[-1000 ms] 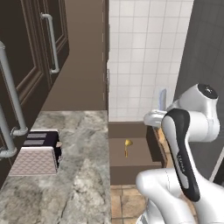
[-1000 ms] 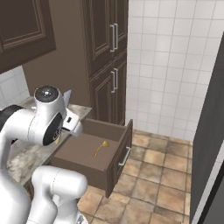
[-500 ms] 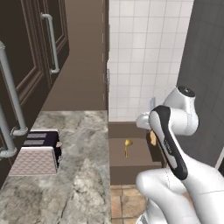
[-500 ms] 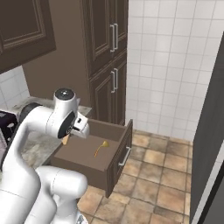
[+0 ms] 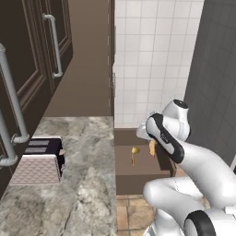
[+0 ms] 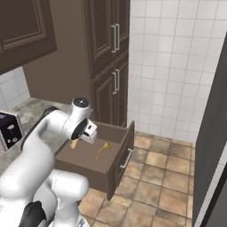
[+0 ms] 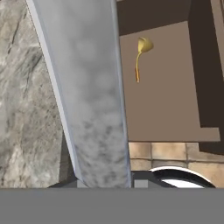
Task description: Pick up the metallic utensils from the counter and place them in the open drawer. Make sure not to pick up any wooden utensils.
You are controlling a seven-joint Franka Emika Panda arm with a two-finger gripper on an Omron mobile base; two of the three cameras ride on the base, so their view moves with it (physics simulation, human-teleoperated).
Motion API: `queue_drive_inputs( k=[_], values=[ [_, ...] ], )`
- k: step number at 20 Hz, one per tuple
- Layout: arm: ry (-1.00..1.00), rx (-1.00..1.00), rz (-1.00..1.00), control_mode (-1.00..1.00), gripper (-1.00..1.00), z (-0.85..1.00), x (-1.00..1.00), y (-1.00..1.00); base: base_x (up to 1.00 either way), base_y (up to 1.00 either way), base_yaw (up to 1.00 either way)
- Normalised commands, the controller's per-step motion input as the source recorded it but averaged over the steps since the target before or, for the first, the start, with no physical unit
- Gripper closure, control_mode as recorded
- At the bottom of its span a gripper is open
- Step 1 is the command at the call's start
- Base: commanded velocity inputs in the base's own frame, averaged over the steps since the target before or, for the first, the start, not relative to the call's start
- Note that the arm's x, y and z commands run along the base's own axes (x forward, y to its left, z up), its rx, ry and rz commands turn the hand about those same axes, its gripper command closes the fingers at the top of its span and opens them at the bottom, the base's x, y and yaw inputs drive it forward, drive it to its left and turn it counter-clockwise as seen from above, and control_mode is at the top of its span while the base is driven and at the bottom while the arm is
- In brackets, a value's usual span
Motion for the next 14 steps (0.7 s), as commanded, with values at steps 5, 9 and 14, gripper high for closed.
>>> queue_drive_inputs(
  k=[5, 9, 14],
  values=[
    [0.09, 0.02, 0.00, -1.00, 1.00, -0.57, 0.65, 0.01, 0.00, 0.00, 0.00],
    [0.19, 0.00, 0.00, -1.00, 1.00, -0.51, 0.47, 0.01, 0.00, 0.00, 0.00],
    [0.11, 0.00, 0.00, -1.00, 1.00, -0.55, 0.26, 0.12, 0.00, 0.00, 0.00]
  ],
)
